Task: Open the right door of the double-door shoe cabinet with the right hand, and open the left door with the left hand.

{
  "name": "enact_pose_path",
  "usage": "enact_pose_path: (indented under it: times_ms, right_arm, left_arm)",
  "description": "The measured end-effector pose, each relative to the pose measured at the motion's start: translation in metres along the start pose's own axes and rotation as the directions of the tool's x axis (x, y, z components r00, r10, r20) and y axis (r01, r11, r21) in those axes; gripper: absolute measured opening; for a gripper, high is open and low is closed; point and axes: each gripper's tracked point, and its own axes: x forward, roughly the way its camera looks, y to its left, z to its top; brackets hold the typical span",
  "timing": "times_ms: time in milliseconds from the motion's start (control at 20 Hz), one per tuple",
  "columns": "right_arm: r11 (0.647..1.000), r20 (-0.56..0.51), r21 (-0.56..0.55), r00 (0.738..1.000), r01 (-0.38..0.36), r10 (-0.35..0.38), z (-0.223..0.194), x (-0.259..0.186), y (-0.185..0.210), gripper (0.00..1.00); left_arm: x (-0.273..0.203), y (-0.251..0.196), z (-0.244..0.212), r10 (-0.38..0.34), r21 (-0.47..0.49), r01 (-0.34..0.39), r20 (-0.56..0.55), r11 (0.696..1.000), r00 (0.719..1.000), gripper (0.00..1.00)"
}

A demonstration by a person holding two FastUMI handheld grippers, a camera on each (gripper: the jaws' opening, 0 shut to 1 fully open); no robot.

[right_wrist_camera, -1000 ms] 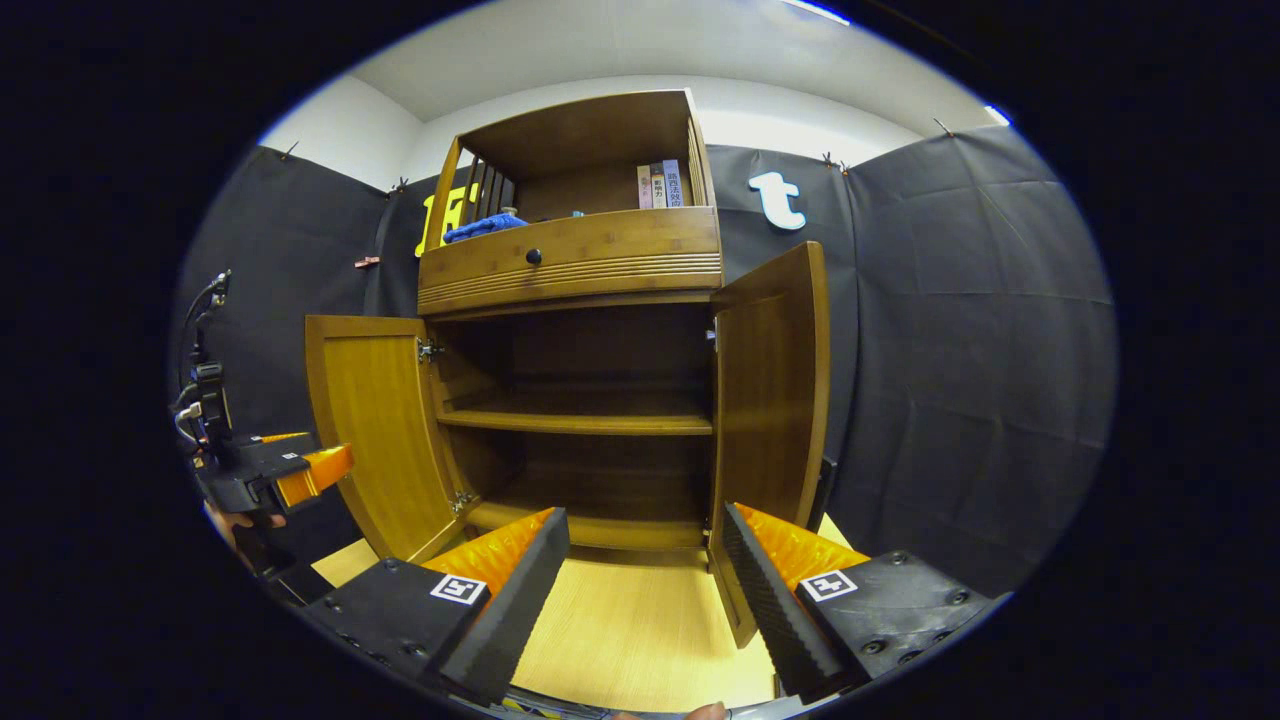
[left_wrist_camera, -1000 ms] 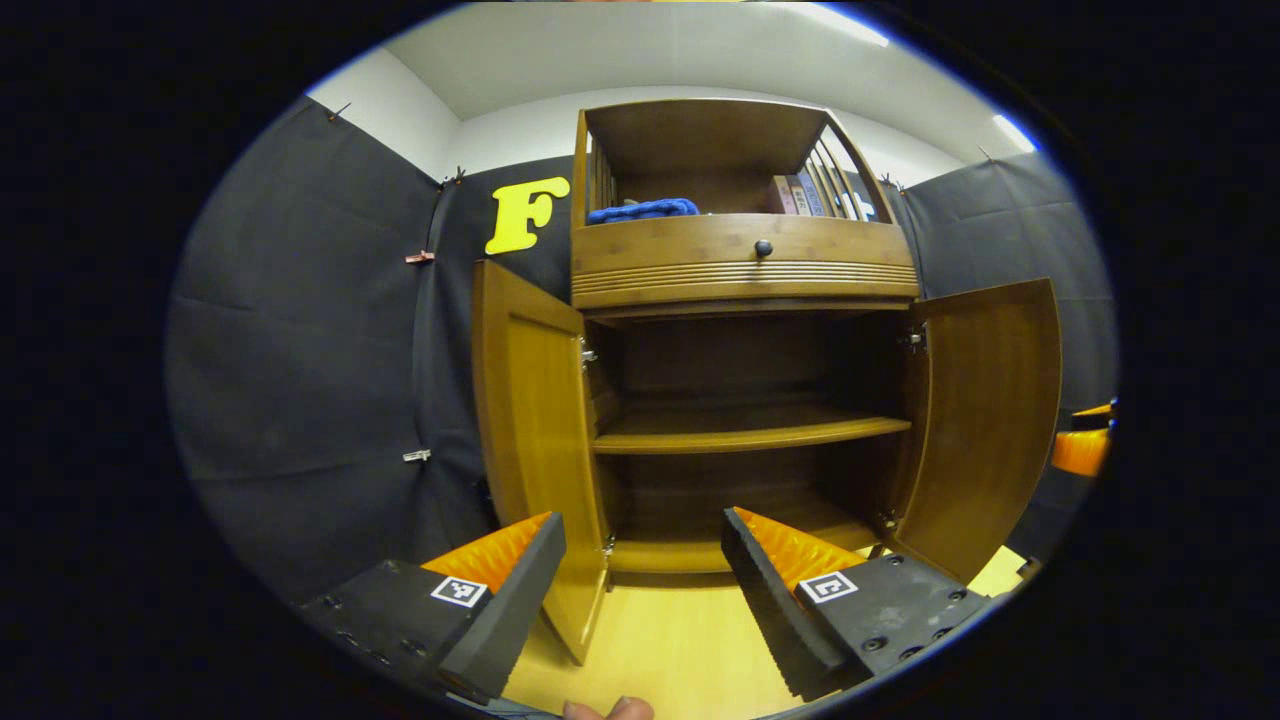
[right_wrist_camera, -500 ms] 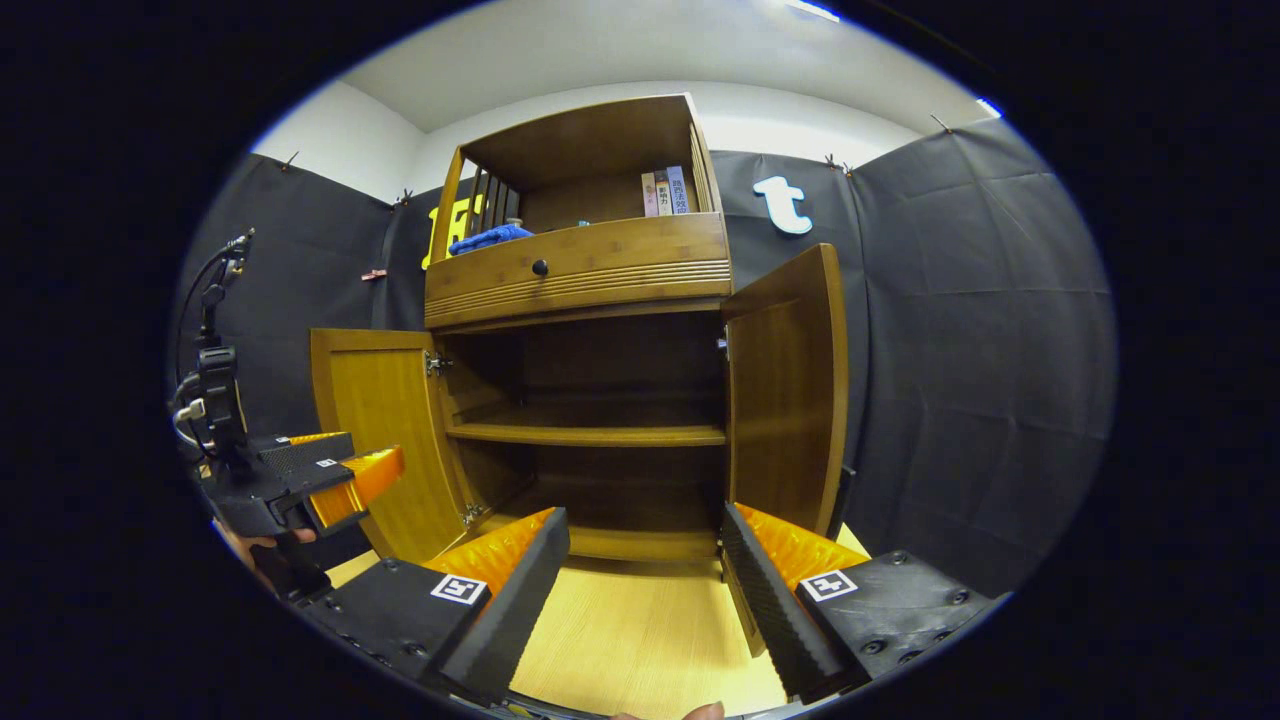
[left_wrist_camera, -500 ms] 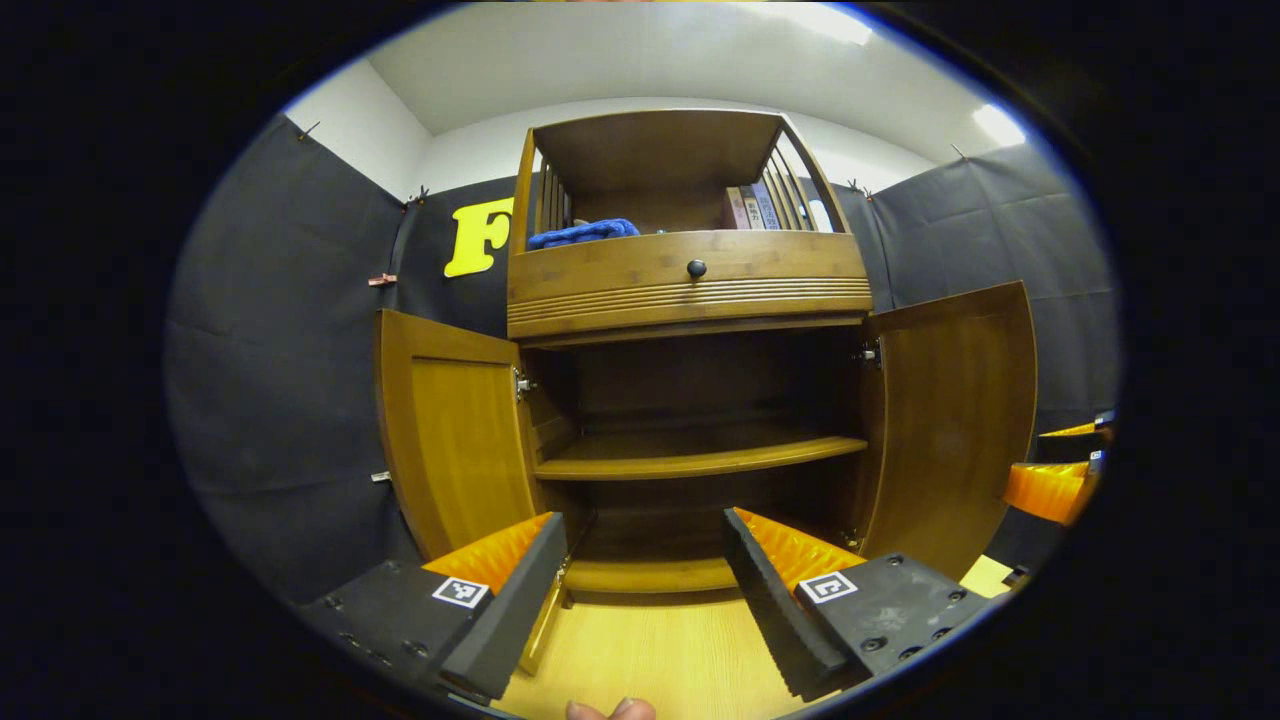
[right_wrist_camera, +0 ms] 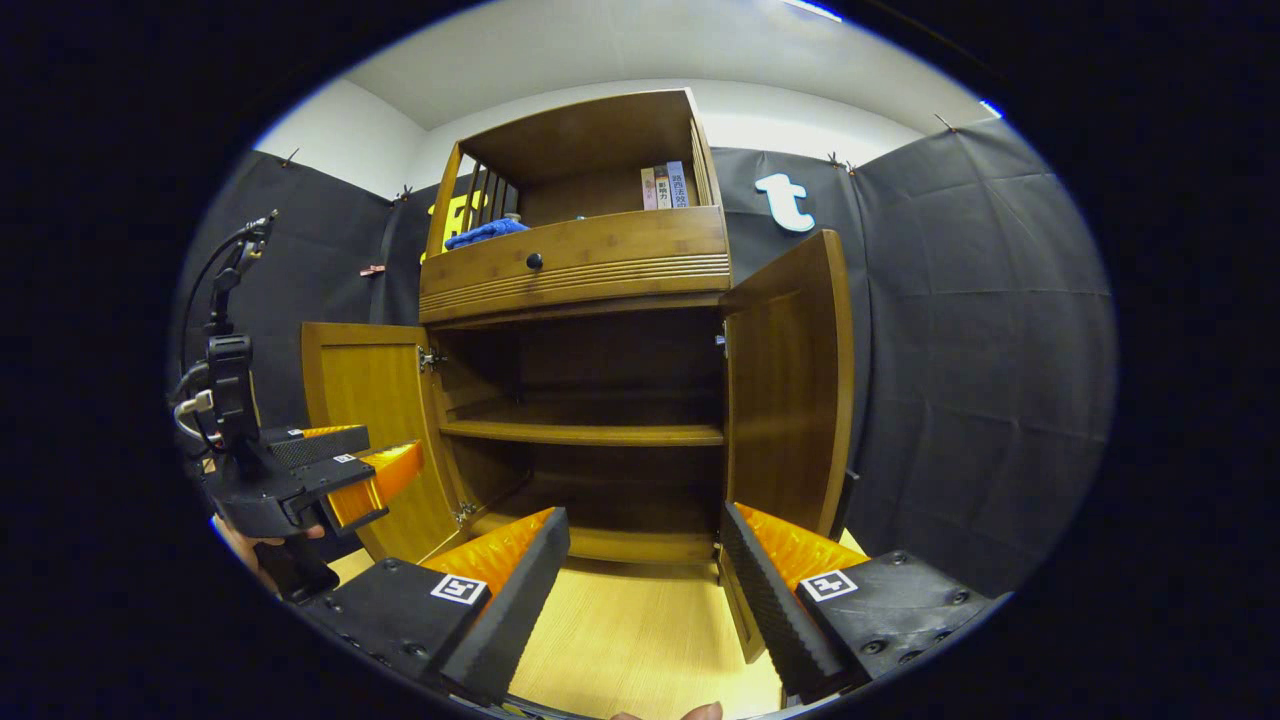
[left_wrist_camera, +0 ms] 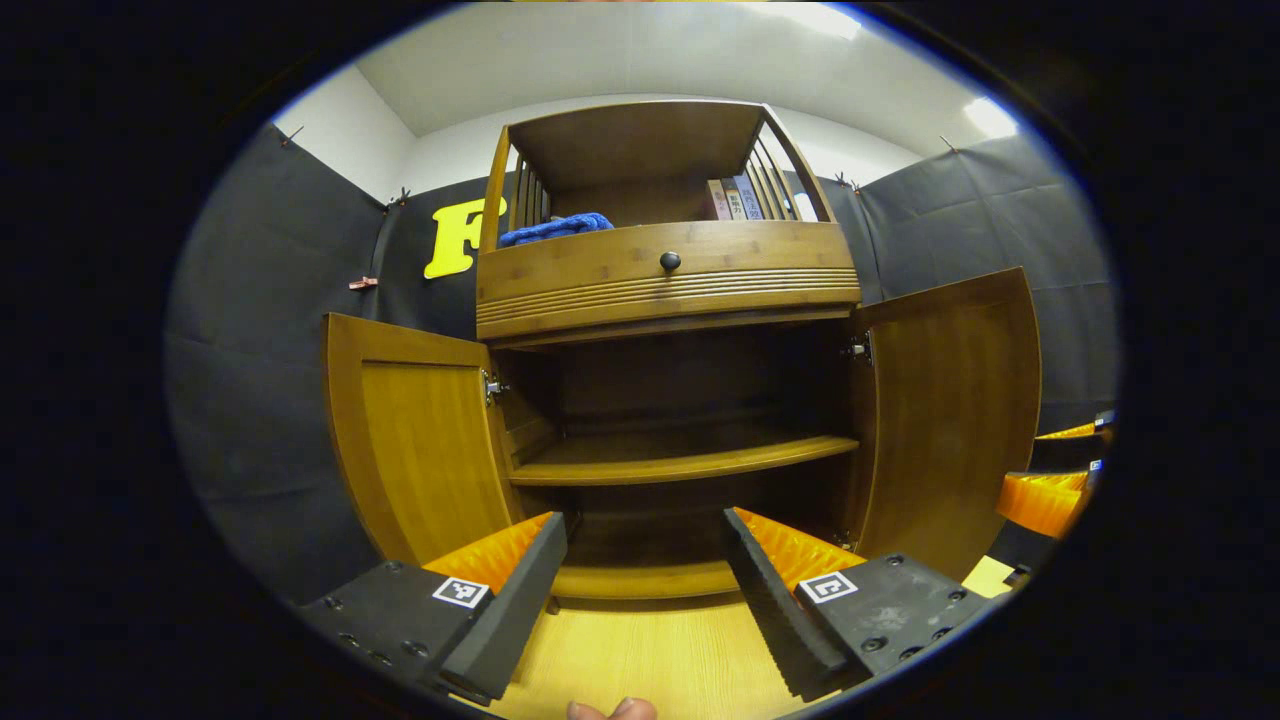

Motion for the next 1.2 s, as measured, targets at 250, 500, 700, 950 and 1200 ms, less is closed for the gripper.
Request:
enact_pose_path:
  times_ms: [250,500,700,950,1200]
  right_arm:
    - [1.000,0.004,-0.001,1.000,0.003,-0.003,0.000,0.005,-0.003,0.98]
    - [1.000,-0.001,-0.007,1.000,0.000,0.000,-0.002,0.009,-0.003,0.98]
    - [1.000,-0.006,-0.011,1.000,-0.003,0.003,-0.003,0.009,-0.003,0.98]
    - [1.000,-0.005,-0.013,1.000,-0.003,0.003,-0.003,0.010,-0.004,0.98]
    - [1.000,-0.005,-0.011,1.000,-0.001,0.001,-0.004,0.008,-0.006,0.98]
  left_arm:
    - [0.007,-0.004,0.000,-0.005,0.008,0.005,0.000,1.000,1.000,0.99]
    - [0.010,-0.006,-0.005,-0.009,0.010,0.009,-0.014,1.000,1.000,0.99]
    - [0.012,-0.007,-0.005,-0.013,0.012,0.013,-0.015,1.000,1.000,0.97]
    - [0.012,-0.009,-0.006,-0.015,0.013,0.016,-0.017,1.000,1.000,0.99]
    - [0.011,-0.010,-0.007,-0.019,0.013,0.020,-0.022,1.000,1.000,0.99]
